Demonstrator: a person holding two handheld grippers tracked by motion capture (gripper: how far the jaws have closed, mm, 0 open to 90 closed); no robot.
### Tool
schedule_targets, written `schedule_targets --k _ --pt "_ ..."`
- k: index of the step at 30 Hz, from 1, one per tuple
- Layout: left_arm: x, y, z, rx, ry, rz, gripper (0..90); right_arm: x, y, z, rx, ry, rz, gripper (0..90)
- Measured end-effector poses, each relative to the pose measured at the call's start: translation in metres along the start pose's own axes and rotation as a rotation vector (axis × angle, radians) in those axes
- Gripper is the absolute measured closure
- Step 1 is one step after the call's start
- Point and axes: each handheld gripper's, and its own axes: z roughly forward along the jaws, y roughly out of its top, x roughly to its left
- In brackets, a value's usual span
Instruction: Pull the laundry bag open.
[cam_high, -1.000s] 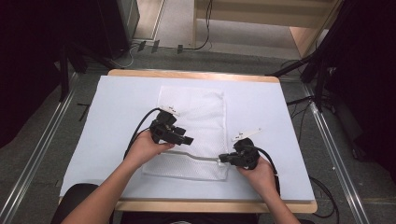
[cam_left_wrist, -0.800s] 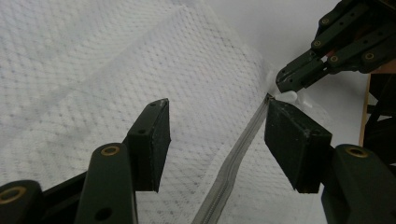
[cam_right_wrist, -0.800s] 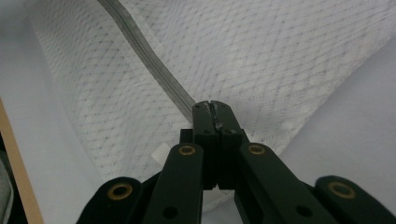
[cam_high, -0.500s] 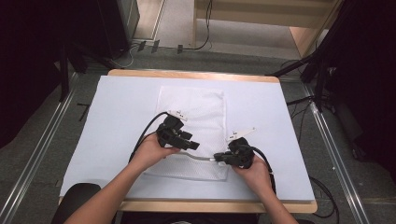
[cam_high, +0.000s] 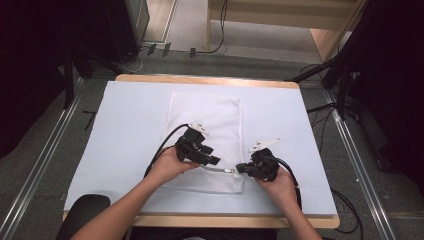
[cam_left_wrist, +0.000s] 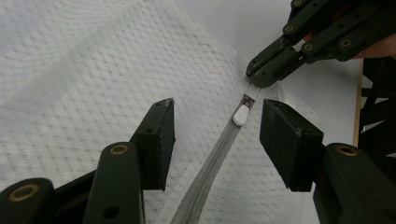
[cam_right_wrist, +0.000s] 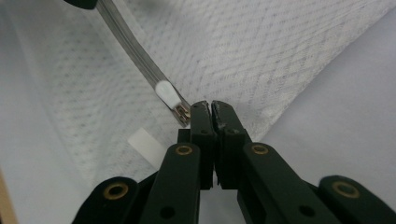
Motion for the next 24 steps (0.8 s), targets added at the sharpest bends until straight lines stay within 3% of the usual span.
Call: schedule_targets --k 6,7,8,16,24 --pt "-0.002 0.000 0.010 0.015 -0.053 -0.021 55.9 0.000 -0.003 0.001 -0.023 -0.004 -0.038 88.7" --pt "-0.003 0.000 0.013 0.016 -0.071 -0.026 63.0 -0.003 -0.008 0.001 -0.058 0.018 -0.074 88.2" --pt "-0.003 0.000 0.014 0.020 -0.080 -0.023 66.6 -0.004 -0.010 0.001 -0.069 0.024 -0.077 88.1" --pt "-0.005 -0.001 0.029 0.037 -0.090 -0.033 83.0 -0.002 -0.008 0.001 -0.058 0.005 -0.099 88.1" --pt "-0.009 0.000 0.043 0.040 -0.073 -0.033 79.8 -0.004 -0.007 0.001 -0.050 0.020 -0.085 88.1"
